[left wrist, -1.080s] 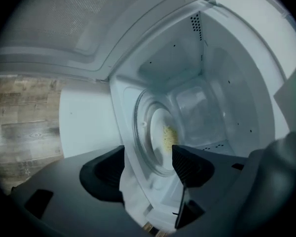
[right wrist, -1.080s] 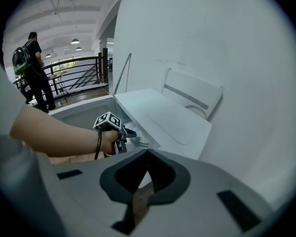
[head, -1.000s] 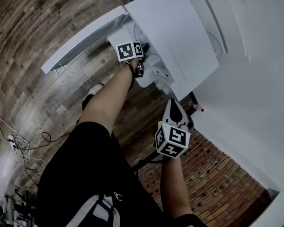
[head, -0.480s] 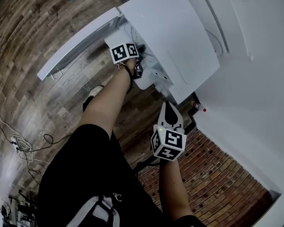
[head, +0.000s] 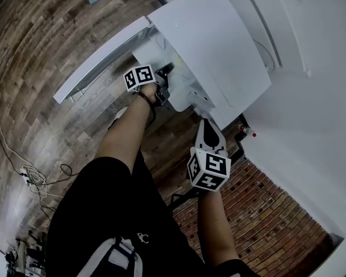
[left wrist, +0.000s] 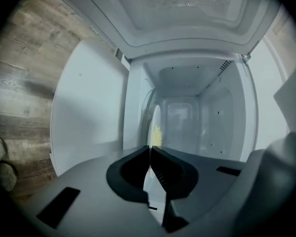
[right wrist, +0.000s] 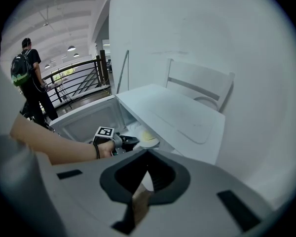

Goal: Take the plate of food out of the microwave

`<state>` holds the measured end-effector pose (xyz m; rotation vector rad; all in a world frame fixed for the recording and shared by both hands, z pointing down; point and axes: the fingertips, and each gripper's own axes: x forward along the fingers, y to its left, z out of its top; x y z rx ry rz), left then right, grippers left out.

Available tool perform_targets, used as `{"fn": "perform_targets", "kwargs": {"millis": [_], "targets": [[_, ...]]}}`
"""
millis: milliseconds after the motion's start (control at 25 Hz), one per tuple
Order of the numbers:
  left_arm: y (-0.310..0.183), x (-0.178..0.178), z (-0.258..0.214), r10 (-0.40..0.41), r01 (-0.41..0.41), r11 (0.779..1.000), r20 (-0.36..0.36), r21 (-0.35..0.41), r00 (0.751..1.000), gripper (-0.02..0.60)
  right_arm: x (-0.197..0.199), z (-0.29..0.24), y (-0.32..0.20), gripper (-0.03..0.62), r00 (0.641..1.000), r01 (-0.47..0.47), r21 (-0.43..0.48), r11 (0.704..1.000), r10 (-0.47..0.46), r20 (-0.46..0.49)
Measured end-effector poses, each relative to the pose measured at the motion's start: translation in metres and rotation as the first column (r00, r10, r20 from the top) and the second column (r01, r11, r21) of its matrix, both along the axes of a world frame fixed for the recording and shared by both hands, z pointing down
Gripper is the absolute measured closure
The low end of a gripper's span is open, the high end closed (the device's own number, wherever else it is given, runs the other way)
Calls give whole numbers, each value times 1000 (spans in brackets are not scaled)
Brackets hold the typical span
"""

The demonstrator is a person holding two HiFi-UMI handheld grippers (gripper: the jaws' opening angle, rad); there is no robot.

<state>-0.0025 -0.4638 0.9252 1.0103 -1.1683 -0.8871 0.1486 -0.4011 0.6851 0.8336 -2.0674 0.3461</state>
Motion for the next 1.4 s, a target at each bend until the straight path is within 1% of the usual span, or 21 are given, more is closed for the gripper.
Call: {"fn": "perform_targets", "kwargs": {"millis": [80,240,320,480,640,760,840,880,960,1080,1200,1320,1400], "targets": [[3,-3,-6,7,-6,1000,-1,29,1000,568,-4,0,0,582,1000,-2,-4,1000,2,4],[24,-10,-13,-29,30,999,-22,23,999,568,-10,-4,3,582,1000,-10,-15,1000,11,21],[41,-15,-21,-38,39,999,-32,30,999,568,-15,-9,7,582,999,-14,-21,1000,15,38],[88,-25,-53,-13,15,999,-34,50,999,568,-26,-28,15,582,996,-19,-14,1000,21,83],[137,-26,-102,-21,25,999,-88,42,996,568,-27,-53,19,582,993,-60,16,998,58,107],[163,-27,-153,-17,25,998,-138,56,990,568,-30,-79,26,582,982,-85,12,996,81,170],[174,-24,-194,-4,16,997,-152,75,988,568,-27,-102,30,582,970,-102,13,995,96,223],[174,-26,-216,12,2,996,-148,93,989,568,-28,-113,28,582,962,-115,26,993,105,251],[168,-32,-256,56,-42,991,-113,126,992,568,-32,-136,21,582,945,-138,64,988,112,307],[160,-34,-314,109,-98,983,-64,156,992,568,-32,-173,16,582,920,-151,125,981,93,381],[152,-30,-375,141,-133,973,-27,191,990,568,-27,-207,13,582,888,-184,185,965,83,452],[146,-27,-414,171,-169,967,6,193,985,568,-20,-238,3,582,854,-240,226,944,95,511],[143,-21,-432,188,-186,961,14,205,982,568,-15,-251,-1,582,839,-268,245,932,101,534]]}}
